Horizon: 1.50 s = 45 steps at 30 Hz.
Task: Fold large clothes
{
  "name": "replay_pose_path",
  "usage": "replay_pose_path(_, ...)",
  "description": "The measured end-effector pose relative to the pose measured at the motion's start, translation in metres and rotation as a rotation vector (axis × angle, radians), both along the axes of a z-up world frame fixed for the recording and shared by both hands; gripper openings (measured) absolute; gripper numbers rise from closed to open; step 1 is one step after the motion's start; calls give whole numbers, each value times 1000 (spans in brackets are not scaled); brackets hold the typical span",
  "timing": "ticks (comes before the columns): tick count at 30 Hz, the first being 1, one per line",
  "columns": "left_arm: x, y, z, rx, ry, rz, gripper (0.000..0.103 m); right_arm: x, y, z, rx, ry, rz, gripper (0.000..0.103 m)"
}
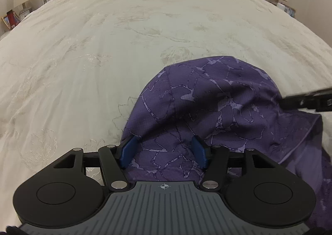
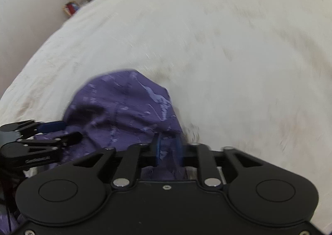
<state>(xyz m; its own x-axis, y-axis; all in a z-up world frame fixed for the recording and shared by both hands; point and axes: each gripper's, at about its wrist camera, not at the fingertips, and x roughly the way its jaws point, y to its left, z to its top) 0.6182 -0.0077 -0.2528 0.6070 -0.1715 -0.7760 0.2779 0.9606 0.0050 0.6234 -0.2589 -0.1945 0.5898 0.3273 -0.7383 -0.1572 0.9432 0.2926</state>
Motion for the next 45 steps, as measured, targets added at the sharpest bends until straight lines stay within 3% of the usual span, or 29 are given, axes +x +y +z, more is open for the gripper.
replay_pose_path(2,-7,2,13,-32,-2,10,57,-6,0,18,3,-67,35,56)
replay_pose_path(6,-30,0,44,-101,-74,-36,57,3,8,39,-4,-129,90,60)
replay_pose_path(8,-38,-8,48,-128,-65,-90,57,14,14,39,7,-120,112,63)
replay_pose_path(13,-50,-23,20,-144,37,-184,57,44,35,24,-36,-79,169,64)
replay_pose_path(15,-53,-25,1,-140,81,-176,57,55,40,19,-34,-60,184,70)
replay_pose_path(22,-56,-22,-11,-176,76,-159,59,82,56,4,-53,-8,227,73)
replay_pose_path(23,-58,-22,-11,-178,73,-159,59,83,57,3,-48,-1,232,72)
replay_pose_path(25,-60,-22,-12,-180,68,-159,59,83,58,5,-39,8,245,46)
replay_pose_path(26,-61,-21,-12,-181,70,-157,59,80,60,7,-56,2,248,25)
replay_pose_path(28,-62,-21,-11,-183,82,-152,59,70,62,17,-83,-37,271,17)
replay_pose_path(30,-58,-16,-4,-200,105,-137,59,53,63,30,-96,-96,298,16)
replay_pose_path(34,-70,2,18,-317,151,-93,61,6,59,67,-108,-229,334,15)
replay_pose_path(36,-84,16,32,-376,161,-87,76,-24,55,87,-111,-291,351,15)
replay_pose_path(41,-131,55,73,-513,151,-81,99,-102,64,118,-163,-400,424,15)
replay_pose_path(45,-158,88,97,-690,178,-32,103,-169,79,122,-228,-440,488,15)
